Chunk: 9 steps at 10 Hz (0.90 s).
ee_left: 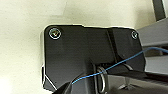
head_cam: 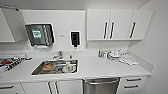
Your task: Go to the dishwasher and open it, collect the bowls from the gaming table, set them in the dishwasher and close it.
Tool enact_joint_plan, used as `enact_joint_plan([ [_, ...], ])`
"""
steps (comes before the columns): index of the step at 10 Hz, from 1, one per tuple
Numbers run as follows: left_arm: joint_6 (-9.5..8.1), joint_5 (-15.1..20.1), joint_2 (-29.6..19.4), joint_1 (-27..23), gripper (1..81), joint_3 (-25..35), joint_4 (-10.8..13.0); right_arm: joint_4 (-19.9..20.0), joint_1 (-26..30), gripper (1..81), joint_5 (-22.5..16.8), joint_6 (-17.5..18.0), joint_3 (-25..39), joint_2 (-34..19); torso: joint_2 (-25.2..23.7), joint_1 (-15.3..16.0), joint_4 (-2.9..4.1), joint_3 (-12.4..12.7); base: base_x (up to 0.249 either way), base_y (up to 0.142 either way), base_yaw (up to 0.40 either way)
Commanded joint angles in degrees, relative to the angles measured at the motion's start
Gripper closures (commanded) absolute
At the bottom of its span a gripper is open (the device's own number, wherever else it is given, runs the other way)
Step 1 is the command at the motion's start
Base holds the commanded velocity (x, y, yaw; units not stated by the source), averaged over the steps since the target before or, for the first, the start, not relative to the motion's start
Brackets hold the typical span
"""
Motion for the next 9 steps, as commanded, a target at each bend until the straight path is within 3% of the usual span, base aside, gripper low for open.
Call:
enact_joint_plan([
  [1, 0.09, 2.88, -1.05, -2.66, 1.0, 0.35, 0.15, -0.14, 2.76, 1.0, -3.46, -0.16, 0.46, -1.46, 0.00, 0.00, 0.00, 0.00, 0.141, 0.000, 0.000],
  [6, 0.09, 2.88, -0.97, -2.66, 1.0, 0.35, 0.15, 0.21, 2.76, 1.0, -3.46, -0.08, 0.11, -1.46, 0.00, 0.00, 0.00, 0.00, 0.133, 0.000, 0.000],
  [9, 0.00, 2.97, -1.58, -2.66, 1.0, 1.41, 0.15, 0.56, 2.59, 1.0, -3.46, 0.54, 0.54, -2.16, 0.02, 0.07, 0.00, 0.00, 0.000, 0.000, 0.000],
])
